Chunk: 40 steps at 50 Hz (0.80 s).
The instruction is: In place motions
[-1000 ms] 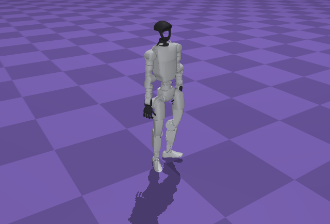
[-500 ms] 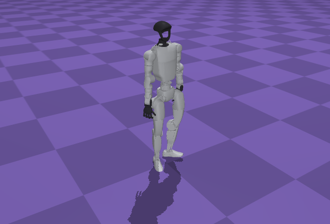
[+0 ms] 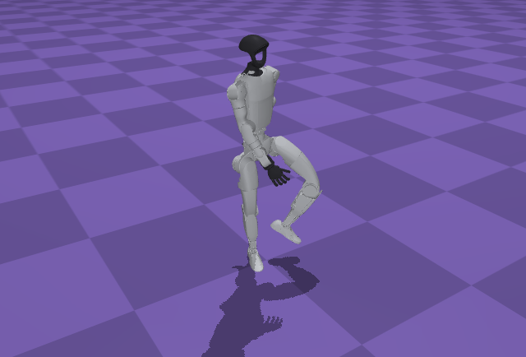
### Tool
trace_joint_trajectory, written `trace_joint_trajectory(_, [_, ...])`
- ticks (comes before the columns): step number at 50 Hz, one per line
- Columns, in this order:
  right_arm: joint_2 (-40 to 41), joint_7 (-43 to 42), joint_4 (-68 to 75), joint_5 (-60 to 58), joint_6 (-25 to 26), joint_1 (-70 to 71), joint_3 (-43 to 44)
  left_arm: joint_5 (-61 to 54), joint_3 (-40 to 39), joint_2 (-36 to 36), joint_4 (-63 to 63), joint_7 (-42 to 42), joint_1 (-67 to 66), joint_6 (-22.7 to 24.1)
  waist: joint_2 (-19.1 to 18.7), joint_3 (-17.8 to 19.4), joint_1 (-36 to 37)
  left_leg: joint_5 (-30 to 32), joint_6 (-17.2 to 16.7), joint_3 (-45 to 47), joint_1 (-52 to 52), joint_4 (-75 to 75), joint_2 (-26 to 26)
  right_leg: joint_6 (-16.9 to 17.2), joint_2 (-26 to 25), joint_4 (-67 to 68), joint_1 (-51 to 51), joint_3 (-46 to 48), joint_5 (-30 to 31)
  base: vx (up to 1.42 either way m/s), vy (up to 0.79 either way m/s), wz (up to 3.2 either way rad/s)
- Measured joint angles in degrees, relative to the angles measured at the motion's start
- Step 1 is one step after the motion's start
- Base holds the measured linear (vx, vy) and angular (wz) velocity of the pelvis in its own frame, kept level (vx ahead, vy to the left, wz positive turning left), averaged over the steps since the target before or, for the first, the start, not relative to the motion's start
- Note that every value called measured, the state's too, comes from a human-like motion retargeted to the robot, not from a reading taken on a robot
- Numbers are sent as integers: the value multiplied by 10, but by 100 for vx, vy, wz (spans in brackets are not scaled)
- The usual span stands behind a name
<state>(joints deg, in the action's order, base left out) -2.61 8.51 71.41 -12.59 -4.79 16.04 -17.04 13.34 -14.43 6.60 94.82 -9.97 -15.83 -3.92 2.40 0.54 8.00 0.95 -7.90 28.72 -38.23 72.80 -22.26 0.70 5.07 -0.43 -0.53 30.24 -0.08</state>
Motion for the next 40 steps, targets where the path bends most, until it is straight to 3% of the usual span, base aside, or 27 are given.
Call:
trace_joint_trajectory(3, [-5, -1, 11, -42, -1, -19, -3, -7, 4, 9, 19, 8, 13, -8, 3, -13, -19, -3, -7, 14, 73, -104, 45, 13, 6, 4, -9, 10, -4, 14, 6, 50])
trace_joint_trajectory(7, [-18, -14, 47, -99, 5, -73, 9, -32, 30, 21, 25, 29, 49, -6, 14, -28, -45, -17, -30, 4, 219, -348, 163, 35, 17, 21, -25, 14, -10, 22, 6, 29])
trace_joint_trajectory(8, [-22, -16, 57, -107, 8, -94, 15, -37, 39, 24, 23, 40, 61, -3, 15, -33, -49, -35, -39, 3, 257, -420, 188, 38, 16, 31, -26, 12, -9, 25, 7, -5])
trace_joint_trajectory(10, [-34, -18, 81, -117, 12, -137, 35, -46, 64, 29, 14, 71, 87, 2, 16, -44, -62, -137, -26, 31, 334, -553, 226, 49, 16, 61, -24, 22, -3, 26, 8, 5])
trace_joint_trajectory(12, [-55, -17, 108, -123, 17, -176, 71, -56, 95, 24, -5, 96, 124, 10, 7, -46, -73, -187, 16, 45, 378, -656, 242, 59, 21, 131, -13, 61, 55, 12, 13, 0])
trace_joint_trajectory(14, [-82, -19, 132, -121, 26, -193, 113, -69, 115, 16, -39, 93, 180, 18, -8, -28, -77, -203, 50, 40, 390, -712, 242, 56, 53, 275, 47, 81, 165, -18, 17, -43])
trace_joint_trajectory(15, [-97, -24, 143, -114, 31, -195, 131, -75, 117, 12, -60, 84, 211, 23, -15, -10, -84, -207, 57, 48, 393, -727, 239, 43, 75, 367, 95, 73, 215, -32, 27, 17])
trace_joint_trajectory(17, [-124, -45, 177, -85, 38, -200, 156, -93, 121, 16, -102, 31, 271, 35, -21, 20, -145, -215, 63, 42, 406, -749, 254, 28, 96, 491, 197, 0, 242, -37, 30, 108])
trace_joint_trajectory(20, [-148, -64, 260, -43, 61, -199, 180, -52, 75, 25, -166, -59, 327, 29, -32, 47, -203, -214, 80, 20, 387, -732, 244, 23, 108, 579, 267, -23, 213, -17, 12, 74])
trace_joint_trajectory(22, [-158, -67, 260, -15, 90, -238, 204, -42, 84, 11, -188, -46, 347, 37, -36, 54, -193, -209, 81, 4, 383, -721, 236, 29, 84, 577, 281, -45, 195, 5, -7, 22])
trace_joint_trajectory(25, [-153, -97, 260, 25, 81, -292, 242, -61, 144, 3, -221, 0, 345, 69, -38, 44, -151, -208, 74, 7, 386, -715, 230, 48, 61, 531, 253, -48, 183, 15, -14, 6])
trace_joint_trajectory(30, [-135, -120, 260, 66, 79, -305, 210, 14, 183, 7, -216, 2, 253, 75, -25, -4, -109, -207, 36, 21, 400, -681, 238, 74, 14, 308, 106, -51, 184, 36, -9, -16])
trace_joint_trajectory(32, [-119, -142, 260, 71, 74, -269, 162, 32, 192, 13, -189, 4, 200, 64, -13, -9, -110, -177, 13, 8, 389, -623, 250, 90, 1, 173, 25, -54, 117, 24, -10, 14])
trace_joint_trajectory(33, [-107, -165, 260, 64, 66, -240, 130, 37, 189, 20, -172, 5, 174, 59, -5, -5, -112, -146, -4, 25, 381, -573, 247, 90, 4, 128, -15, -39, 56, 8, -11, 4])
trace_joint_trajectory(35, [-81, -192, 255, 35, 47, -160, 65, 54, 159, 33, -139, 2, 135, 44, 20, 7, -118, -33, -50, 70, 321, -383, 190, 63, 39, 64, -54, 21, -11, -7, -14, -8])
trace_joint_trajectory(37, [-63, -147, 182, -5, 39, -106, 31, 72, 120, 49, -93, 16, 90, 41, 15, 8, -86, 43, -40, 45, 189, -178, 103, 52, 20, 47, -39, 4, -15, 3, -25, -63])
trace_joint_trajectory(38, [-55, -110, 139, -19, 34, -86, 22, 64, 109, 55, -62, 27, 68, 38, 15, 9, -61, 41, -37, 2, 130, -120, 96, 51, 10, 55, -24, -47, -11, 8, -25, -100])
trace_joint_trajectory(40, [-40, -19, 62, -42, 24, -32, 19, 33, 83, 64, 9, 31, 46, 27, 15, 32, -33, 17, -34, -28, 70, -39, 64, 46, 13, 71, -11, -63, 0, -11, -20, -108])
